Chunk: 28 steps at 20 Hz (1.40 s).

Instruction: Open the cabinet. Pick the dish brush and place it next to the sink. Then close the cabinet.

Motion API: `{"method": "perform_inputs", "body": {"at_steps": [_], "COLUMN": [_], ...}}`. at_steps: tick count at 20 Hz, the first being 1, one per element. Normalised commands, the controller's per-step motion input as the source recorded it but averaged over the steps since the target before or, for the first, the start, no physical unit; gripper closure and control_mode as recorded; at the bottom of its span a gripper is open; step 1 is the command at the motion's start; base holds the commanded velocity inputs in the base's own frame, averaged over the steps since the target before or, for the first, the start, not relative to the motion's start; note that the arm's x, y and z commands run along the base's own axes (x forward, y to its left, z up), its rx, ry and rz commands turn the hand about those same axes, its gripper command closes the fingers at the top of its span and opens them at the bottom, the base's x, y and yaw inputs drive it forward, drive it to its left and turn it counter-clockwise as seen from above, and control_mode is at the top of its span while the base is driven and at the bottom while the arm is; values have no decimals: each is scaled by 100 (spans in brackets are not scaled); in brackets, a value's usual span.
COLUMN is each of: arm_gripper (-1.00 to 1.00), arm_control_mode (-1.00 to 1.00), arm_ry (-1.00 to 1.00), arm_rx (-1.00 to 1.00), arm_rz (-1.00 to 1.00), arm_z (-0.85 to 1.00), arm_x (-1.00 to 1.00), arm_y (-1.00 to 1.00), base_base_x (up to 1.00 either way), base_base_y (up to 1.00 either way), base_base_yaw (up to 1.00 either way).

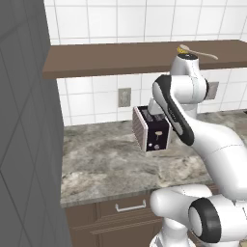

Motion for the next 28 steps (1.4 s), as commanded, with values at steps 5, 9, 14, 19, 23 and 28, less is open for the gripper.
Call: {"method": "perform_inputs", "body": {"at_steps": [5,9,14,19,23,28], "arm_gripper": [-100,-100,-100,-100,-100,-100], "arm_control_mode": [-100,-100,-100,-100,-100,-100], "arm_ry": [1,0,-6,-7,-4,-13], "arm_rx": [0,0,0,0,0,0], "arm_rz": [-3,-5,-4,-4,0,0], "arm_z": [0,2,24,29,25,43], "arm_x": [0,-23,-26,-57,-58,-43], "arm_y": [0,0,-16,-56,-49,-27], "base_base_x": [0,0,0,0,0,0], "base_base_y": [0,0,0,0,0,0], "base_base_yaw": [0,0,0,0,0,0]}}
